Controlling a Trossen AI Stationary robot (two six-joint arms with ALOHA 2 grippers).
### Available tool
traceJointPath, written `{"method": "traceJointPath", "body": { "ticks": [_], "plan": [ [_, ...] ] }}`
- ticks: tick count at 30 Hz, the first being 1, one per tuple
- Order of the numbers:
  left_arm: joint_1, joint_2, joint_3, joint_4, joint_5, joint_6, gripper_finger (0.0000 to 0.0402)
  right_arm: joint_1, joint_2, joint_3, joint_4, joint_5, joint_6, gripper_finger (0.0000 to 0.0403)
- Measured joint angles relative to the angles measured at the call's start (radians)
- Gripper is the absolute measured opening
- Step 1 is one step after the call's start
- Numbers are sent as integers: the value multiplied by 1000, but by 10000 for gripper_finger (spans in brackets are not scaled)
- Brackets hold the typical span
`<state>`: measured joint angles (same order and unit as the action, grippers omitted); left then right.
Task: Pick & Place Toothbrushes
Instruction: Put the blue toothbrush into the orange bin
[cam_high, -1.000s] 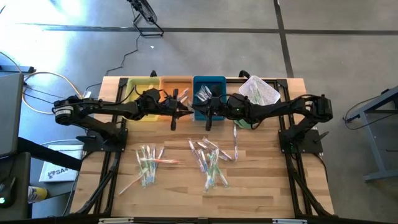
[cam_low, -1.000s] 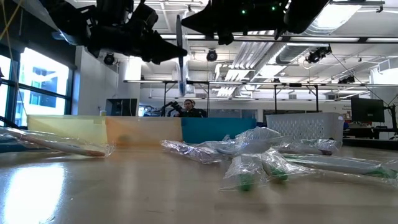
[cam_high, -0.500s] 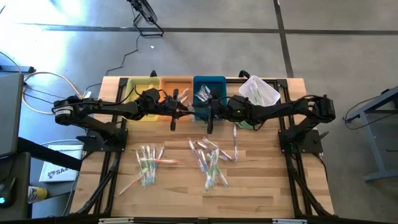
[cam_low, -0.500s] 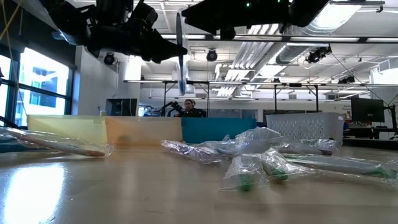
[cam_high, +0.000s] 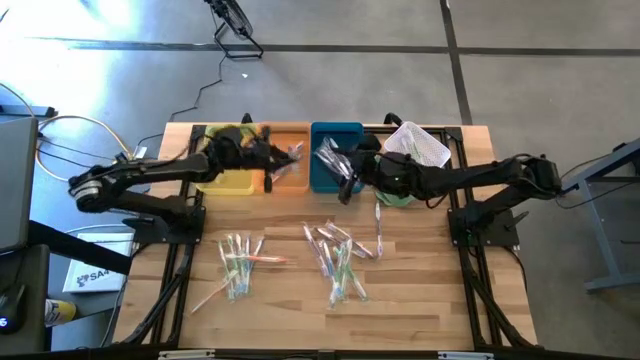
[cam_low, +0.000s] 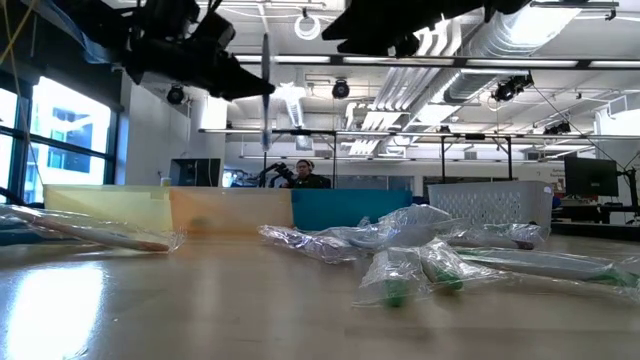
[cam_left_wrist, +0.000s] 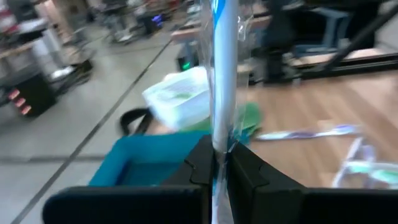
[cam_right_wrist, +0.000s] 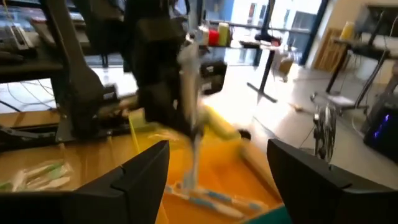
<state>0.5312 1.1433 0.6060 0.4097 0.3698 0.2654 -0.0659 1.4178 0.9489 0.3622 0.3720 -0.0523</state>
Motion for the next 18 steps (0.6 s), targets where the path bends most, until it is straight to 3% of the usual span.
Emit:
{"method": "traceJointPath", "body": {
  "ticks": [9,18],
  "plan": [
    [193,-49,-1,-184,6,-8,12,0,0,0,-56,-8,33,244],
    [228,21,-1,-307,-39,-86,26,0,0,0,-55,-8,33,231]
  ]
}}
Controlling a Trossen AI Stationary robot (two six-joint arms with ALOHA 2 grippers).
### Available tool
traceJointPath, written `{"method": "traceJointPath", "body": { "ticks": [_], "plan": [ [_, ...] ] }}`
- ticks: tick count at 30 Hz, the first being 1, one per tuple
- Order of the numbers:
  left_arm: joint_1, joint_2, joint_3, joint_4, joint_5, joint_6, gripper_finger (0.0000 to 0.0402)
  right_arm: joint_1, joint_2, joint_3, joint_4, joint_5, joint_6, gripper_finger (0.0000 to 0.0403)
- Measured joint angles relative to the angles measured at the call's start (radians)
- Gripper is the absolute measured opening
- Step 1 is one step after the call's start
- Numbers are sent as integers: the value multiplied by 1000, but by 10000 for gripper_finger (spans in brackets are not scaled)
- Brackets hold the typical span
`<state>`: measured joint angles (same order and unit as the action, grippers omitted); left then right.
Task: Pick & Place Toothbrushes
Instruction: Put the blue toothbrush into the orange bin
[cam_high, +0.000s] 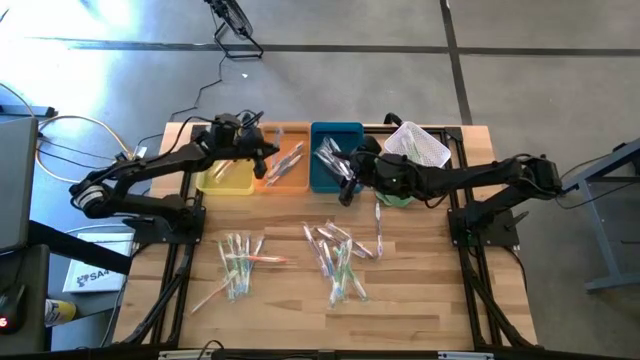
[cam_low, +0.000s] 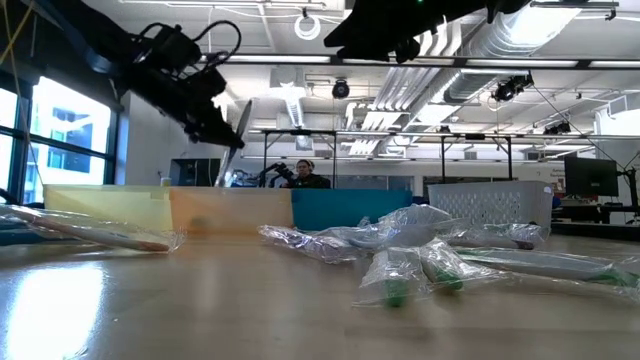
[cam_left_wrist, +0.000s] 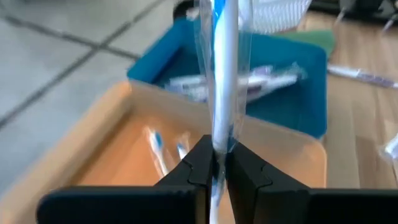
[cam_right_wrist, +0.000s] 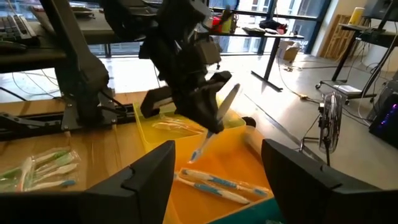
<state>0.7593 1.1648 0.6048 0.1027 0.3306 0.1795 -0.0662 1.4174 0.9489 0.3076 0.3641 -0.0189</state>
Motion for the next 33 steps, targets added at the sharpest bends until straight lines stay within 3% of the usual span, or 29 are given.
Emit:
{"method": "traceJointPath", "body": {
  "ticks": [19,25,33],
  "plan": [
    [0,171,0,0,-6,-54,27,0,0,0,-21,0,1,231],
    [0,176,0,1,-65,-61,29,0,0,0,-22,0,42,231],
    [0,176,0,2,-81,-56,84,0,0,0,-38,0,49,231]
  ]
}}
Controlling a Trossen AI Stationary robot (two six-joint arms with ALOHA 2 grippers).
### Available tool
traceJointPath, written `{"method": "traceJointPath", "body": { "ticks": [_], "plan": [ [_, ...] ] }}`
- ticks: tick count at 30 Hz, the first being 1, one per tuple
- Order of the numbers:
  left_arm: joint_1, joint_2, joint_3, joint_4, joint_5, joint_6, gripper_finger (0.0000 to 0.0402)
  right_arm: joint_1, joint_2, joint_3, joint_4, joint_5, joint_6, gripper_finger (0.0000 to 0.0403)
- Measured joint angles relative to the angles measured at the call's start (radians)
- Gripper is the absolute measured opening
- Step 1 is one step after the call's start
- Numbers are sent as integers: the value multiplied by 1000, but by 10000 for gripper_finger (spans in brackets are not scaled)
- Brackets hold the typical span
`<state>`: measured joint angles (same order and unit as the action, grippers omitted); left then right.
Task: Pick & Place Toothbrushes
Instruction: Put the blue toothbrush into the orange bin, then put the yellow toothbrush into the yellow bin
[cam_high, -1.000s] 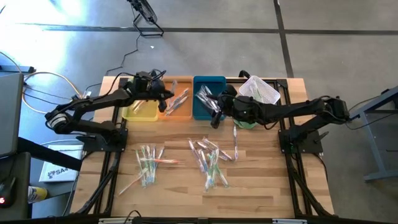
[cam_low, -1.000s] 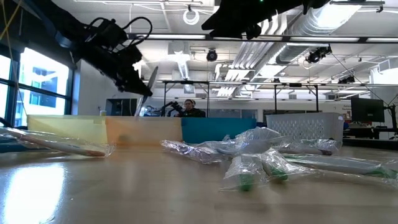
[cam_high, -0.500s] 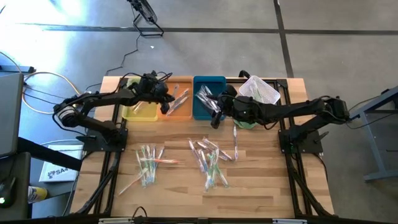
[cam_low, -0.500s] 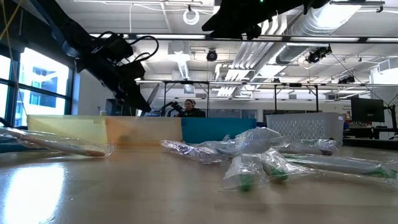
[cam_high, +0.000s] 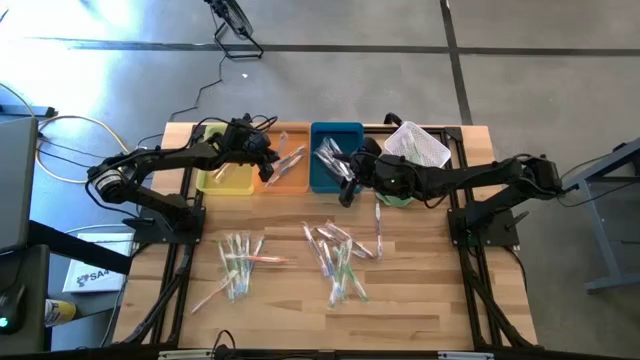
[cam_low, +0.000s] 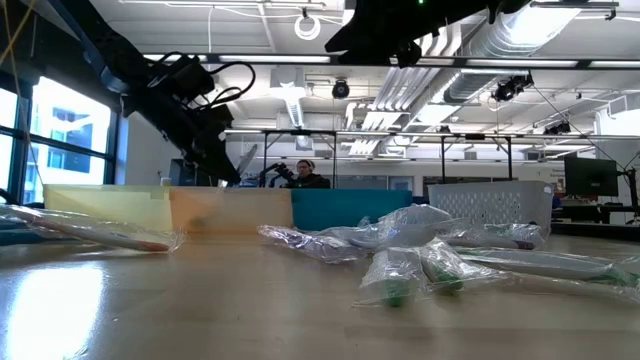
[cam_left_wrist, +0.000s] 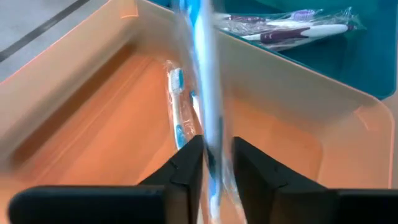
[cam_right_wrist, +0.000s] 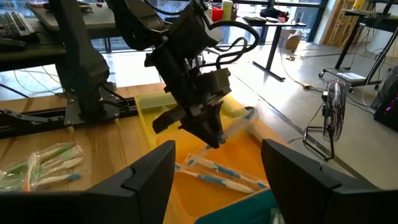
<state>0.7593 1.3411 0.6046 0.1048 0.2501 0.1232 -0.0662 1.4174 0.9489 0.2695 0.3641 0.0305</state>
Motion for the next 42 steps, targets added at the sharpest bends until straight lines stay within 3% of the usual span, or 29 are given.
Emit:
{"method": "traceJointPath", "body": {
  "ticks": [9,31,42],
  "plan": [
    [0,0,0,34,-20,3,136,0,0,0,-3,0,1,231],
    [0,0,0,80,-33,5,139,0,0,0,-5,0,1,231],
    [-3,-54,0,114,6,116,139,0,0,0,-4,0,1,231]
  ]
}}
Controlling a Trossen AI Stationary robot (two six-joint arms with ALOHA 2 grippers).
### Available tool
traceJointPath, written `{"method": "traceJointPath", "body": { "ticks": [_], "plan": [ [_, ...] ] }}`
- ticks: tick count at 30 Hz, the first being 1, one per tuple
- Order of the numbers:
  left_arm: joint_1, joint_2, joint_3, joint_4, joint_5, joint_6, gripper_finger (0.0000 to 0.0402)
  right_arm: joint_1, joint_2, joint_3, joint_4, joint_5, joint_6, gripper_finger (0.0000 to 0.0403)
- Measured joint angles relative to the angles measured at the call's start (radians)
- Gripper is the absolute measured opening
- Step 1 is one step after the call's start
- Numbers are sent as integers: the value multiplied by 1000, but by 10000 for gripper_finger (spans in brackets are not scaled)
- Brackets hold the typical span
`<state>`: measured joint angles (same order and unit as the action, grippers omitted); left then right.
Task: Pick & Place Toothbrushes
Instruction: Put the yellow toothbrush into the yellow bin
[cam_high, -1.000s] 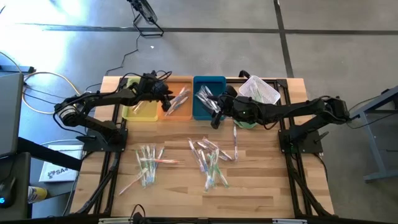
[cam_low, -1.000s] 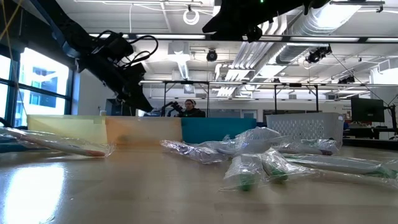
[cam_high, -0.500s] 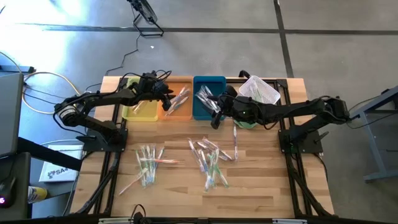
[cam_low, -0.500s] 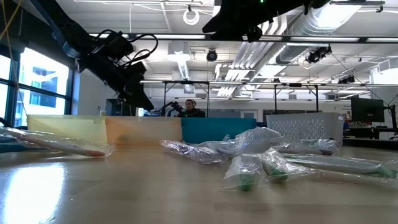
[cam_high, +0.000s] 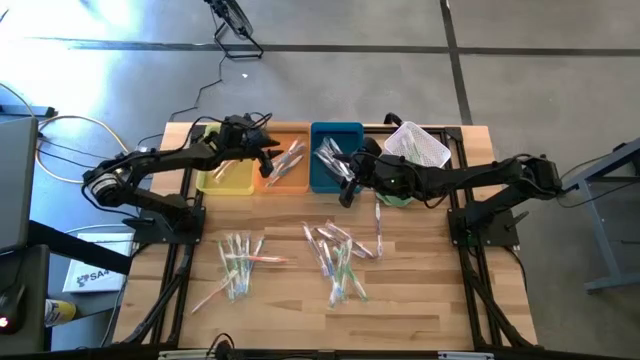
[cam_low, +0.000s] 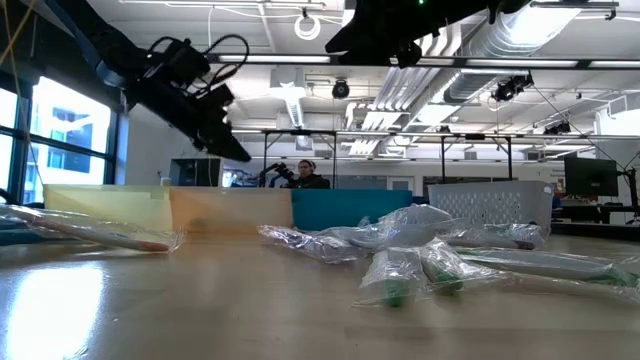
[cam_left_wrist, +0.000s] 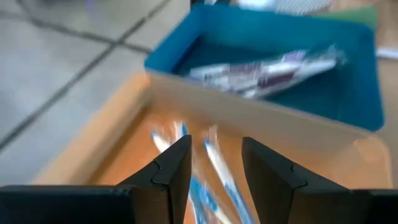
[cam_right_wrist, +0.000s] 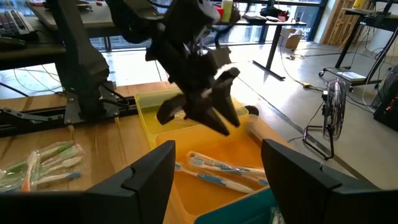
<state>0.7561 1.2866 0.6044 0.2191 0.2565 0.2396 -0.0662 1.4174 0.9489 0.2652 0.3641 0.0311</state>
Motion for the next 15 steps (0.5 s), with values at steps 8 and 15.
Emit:
{"method": "traceJointPath", "body": {
  "ticks": [8,15],
  "plan": [
    [-99,-154,0,7,-10,113,139,0,0,0,0,1,0,231],
    [-218,-263,0,-46,-104,179,139,-2,0,0,0,1,2,231]
  ]
}}
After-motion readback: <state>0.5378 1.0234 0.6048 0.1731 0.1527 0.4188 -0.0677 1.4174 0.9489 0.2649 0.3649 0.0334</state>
